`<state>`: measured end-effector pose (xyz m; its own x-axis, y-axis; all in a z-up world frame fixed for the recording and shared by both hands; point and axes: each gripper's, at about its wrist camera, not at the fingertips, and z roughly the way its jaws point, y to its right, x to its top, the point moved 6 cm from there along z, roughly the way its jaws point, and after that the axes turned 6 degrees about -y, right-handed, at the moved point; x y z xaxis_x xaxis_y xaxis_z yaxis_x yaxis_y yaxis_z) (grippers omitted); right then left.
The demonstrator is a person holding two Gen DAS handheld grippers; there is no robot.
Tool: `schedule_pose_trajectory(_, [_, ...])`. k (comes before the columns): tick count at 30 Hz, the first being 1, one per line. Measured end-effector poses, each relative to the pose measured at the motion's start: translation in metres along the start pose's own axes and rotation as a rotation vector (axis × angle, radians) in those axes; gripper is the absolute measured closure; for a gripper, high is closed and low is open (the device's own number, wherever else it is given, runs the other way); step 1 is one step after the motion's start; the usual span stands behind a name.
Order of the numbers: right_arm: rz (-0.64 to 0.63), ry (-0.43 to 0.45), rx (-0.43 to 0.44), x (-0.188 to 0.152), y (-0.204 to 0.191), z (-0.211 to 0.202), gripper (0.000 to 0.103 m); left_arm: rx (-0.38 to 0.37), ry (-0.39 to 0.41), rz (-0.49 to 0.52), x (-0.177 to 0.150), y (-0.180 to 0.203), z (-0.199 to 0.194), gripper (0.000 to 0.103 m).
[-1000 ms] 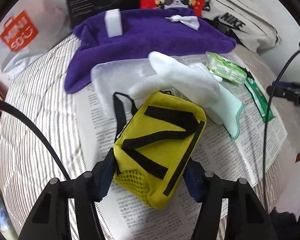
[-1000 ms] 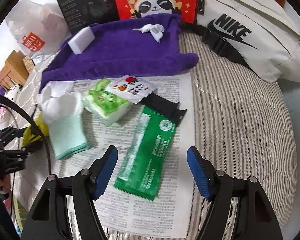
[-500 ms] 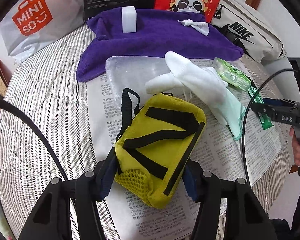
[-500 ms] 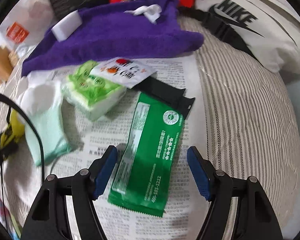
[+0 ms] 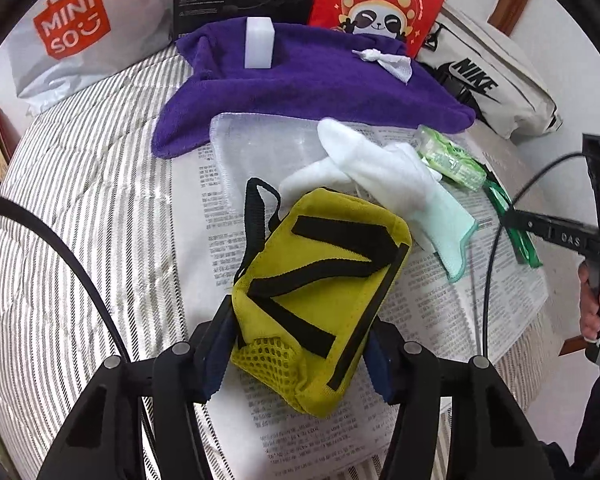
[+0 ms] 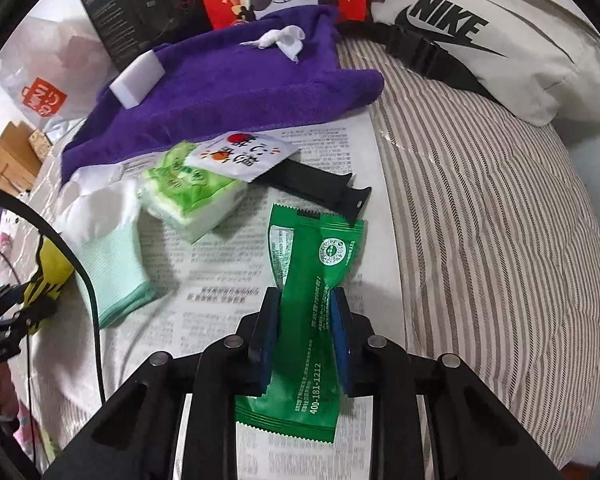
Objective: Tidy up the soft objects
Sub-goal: 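Lift the yellow pouch with the left gripper while the right gripper grasps the green wipes packet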
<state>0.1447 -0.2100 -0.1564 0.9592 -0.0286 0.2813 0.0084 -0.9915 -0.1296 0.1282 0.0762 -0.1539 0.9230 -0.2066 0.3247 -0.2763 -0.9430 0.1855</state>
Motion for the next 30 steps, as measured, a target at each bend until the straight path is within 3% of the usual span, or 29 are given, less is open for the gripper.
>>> schedule_pose_trajectory(4, [-0.028,0.013,0.048,-0.007,-0.010,-0.014,0.078,-0.003,0.012,-0.010,-0.002,-0.004,-0.007,0.048])
schedule_pose_trajectory(14, [-0.066,0.059,0.061,-0.009,-0.017,-0.039,0.078,-0.031,0.066,-0.015,-0.008,-0.001,-0.039,0.048])
schedule_pose_trajectory(30, [-0.121,0.110,0.071,0.028,-0.033,-0.053,0.078,-0.051,0.126,0.000,0.020,0.008,-0.068,0.048])
